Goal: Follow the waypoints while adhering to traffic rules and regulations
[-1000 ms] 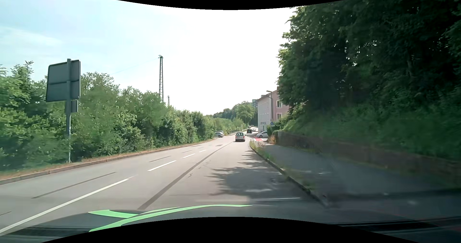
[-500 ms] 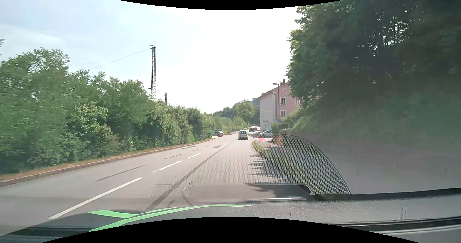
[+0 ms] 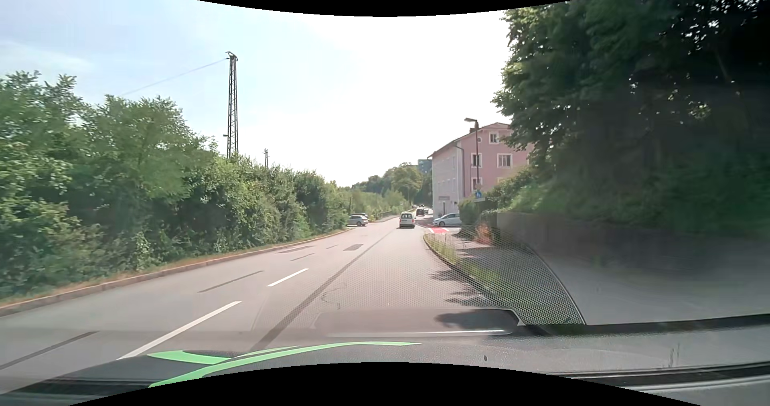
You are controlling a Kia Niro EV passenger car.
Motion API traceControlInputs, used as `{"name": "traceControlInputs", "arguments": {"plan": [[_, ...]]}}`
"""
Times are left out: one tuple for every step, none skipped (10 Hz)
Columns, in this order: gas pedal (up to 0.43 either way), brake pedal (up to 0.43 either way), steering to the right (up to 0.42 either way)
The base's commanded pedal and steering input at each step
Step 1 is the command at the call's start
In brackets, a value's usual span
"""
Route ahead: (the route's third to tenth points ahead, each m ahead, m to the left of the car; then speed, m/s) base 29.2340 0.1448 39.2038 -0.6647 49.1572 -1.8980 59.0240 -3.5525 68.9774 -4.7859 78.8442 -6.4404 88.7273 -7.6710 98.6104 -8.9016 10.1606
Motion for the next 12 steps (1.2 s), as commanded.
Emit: {"name": "traceControlInputs", "arguments": {"plan": [[0.118,0.0,0.008],[0.118,0.0,0.008],[0.11,0.0,0.008],[0.11,0.0,0.008],[0.067,0.0,0.009],[0.059,0.0,0.011],[0.059,0.0,0.013],[0.059,0.0,0.013],[0.047,0.0,0.013],[0.028,0.0,0.013],[0.02,0.0,0.013],[0.02,0.0,0.013]]}}
